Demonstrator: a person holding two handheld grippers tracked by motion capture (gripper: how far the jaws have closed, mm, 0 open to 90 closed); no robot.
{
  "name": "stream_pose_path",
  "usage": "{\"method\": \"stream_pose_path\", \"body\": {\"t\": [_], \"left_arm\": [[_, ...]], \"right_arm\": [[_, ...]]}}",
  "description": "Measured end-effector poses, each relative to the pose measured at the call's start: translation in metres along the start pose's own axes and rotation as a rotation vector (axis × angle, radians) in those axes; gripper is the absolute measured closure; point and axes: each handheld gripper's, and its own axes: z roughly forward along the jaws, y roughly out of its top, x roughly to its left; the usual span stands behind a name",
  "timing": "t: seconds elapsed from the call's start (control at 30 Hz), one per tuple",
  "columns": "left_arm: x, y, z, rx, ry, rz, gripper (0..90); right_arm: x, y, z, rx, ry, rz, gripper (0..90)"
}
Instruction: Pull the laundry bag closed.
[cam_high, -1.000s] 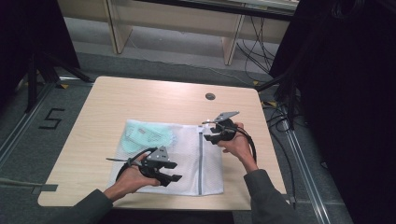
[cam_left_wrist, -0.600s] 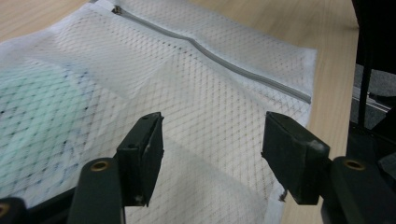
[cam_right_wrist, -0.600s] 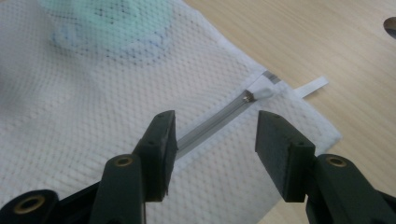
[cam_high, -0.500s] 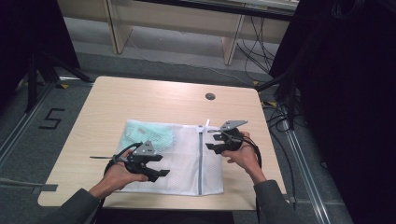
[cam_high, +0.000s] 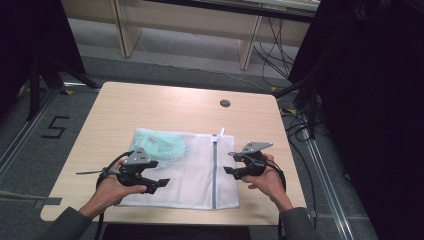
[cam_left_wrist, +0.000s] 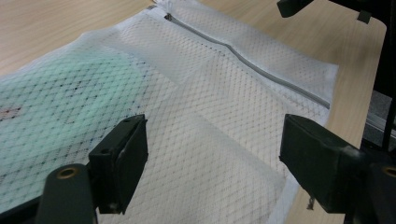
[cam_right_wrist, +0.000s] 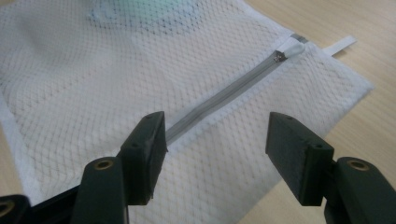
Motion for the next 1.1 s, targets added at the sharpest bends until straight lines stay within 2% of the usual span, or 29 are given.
{"method": "stream_pose_path", "body": {"t": [0.03, 0.1, 0.13, 0.17, 0.23, 0.27, 0.3, 0.33, 0.37, 0.4, 0.43, 0.47, 0.5, 0.53, 0.57, 0.6, 0.63, 0.67, 0.73, 0.9, 0.93, 0.97, 1.0, 1.03, 1.1], "left_arm": [[0.0, -0.001, -0.001, 0.002, -0.007, 0.001, 22.6], [-0.002, -0.003, -0.003, 0.008, 0.004, -0.001, 21.8], [-0.002, -0.004, -0.003, 0.014, 0.004, 0.003, 20.3], [-0.002, -0.005, -0.004, 0.012, 0.002, -0.006, 19.9], [-0.002, -0.006, -0.006, 0.007, 0.002, -0.014, 20.1], [-0.001, -0.006, -0.008, 0.011, 0.0, 0.008, 20.1], [-0.001, -0.006, -0.01, 0.008, 0.01, 0.003, 20.1], [-0.001, -0.007, -0.011, 0.009, 0.018, -0.012, 20.0], [-0.001, -0.008, -0.012, 0.009, 0.015, -0.011, 20.0], [-0.001, -0.009, -0.013, 0.006, 0.018, -0.015, 20.0], [-0.001, -0.01, -0.015, 0.011, 0.025, -0.016, 20.0], [0.0, -0.011, -0.016, 0.007, 0.023, 0.0, 20.1], [0.0, -0.012, -0.017, 0.007, 0.026, -0.009, 20.1], [-0.001, -0.013, -0.018, 0.009, 0.029, -0.017, 20.2], [-0.001, -0.013, -0.018, 0.004, 0.025, -0.018, 20.1], [-0.001, -0.013, -0.02, 0.005, 0.032, -0.002, 20.2], [0.0, -0.014, -0.02, 0.001, 0.027, -0.001, 20.2], [-0.001, -0.015, -0.021, 0.006, 0.029, -0.012, 20.2], [-0.003, -0.017, -0.021, 0.005, 0.032, -0.023, 20.3], [-0.006, -0.02, -0.024, 0.012, 0.039, -0.021, 20.3], [-0.006, -0.021, -0.025, 0.013, 0.033, -0.013, 20.3], [-0.007, -0.021, -0.025, 0.004, 0.036, -0.02, 20.3], [-0.007, -0.022, -0.027, 0.005, 0.046, -0.021, 20.3], [-0.007, -0.023, -0.027, 0.003, 0.042, -0.021, 20.3], [-0.009, -0.024, -0.029, 0.005, 0.052, -0.025, 20.2]], "right_arm": [[0.001, -0.001, -0.004, 0.023, 0.006, 0.012, 37.9], [0.002, -0.005, -0.006, 0.014, 0.001, 0.009, 37.8], [0.004, -0.006, -0.008, 0.014, -0.001, 0.033, 37.7], [0.002, -0.008, -0.009, 0.0, -0.009, 0.008, 37.4], [0.003, -0.011, -0.013, 0.013, -0.011, 0.018, 36.7], [0.004, -0.012, -0.014, 0.016, -0.004, 0.028, 36.6], [0.005, -0.015, -0.013, -0.016, -0.015, 0.028, 36.5], [0.005, -0.015, -0.016, 0.011, -0.012, 0.022, 36.3], [0.005, -0.017, -0.017, 0.01, -0.011, 0.018, 36.3], [0.006, -0.018, -0.018, 0.005, -0.012, 0.024, 36.1], [0.008, -0.019, -0.02, 0.021, -0.003, 0.047, 35.9], [0.007, -0.021, -0.02, -0.002, -0.015, 0.03, 35.8], [0.008, -0.023, -0.02, -0.015, -0.023, 0.028, 35.7], [0.009, -0.023, -0.024, 0.016, -0.01, 0.034, 35.4], [0.01, -0.025, -0.025, 0.01, -0.013, 0.035, 35.1], [0.011, -0.028, -0.025, -0.009, -0.016, 0.046, 34.9], [0.012, -0.029, -0.028, 0.009, -0.005, 0.045, 34.9], [0.013, -0.03, -0.029, 0.002, -0.015, 0.04, 34.6], [0.014, -0.034, -0.033, 0.016, -0.006, 0.049, 33.9], [0.017, -0.044, -0.039, 0.024, -0.017, 0.056, 32.8], [0.018, -0.046, -0.04, 0.012, -0.023, 0.064, 32.4], [0.021, -0.049, -0.039, 0.004, -0.024, 0.096, 32.3], [0.019, -0.05, -0.042, 0.029, -0.021, 0.066, 32.2], [0.02, -0.053, -0.042, 0.001, -0.023, 0.076, 32.1], [0.022, -0.055, -0.045, 0.01, -0.022, 0.081, 31.9]]}}
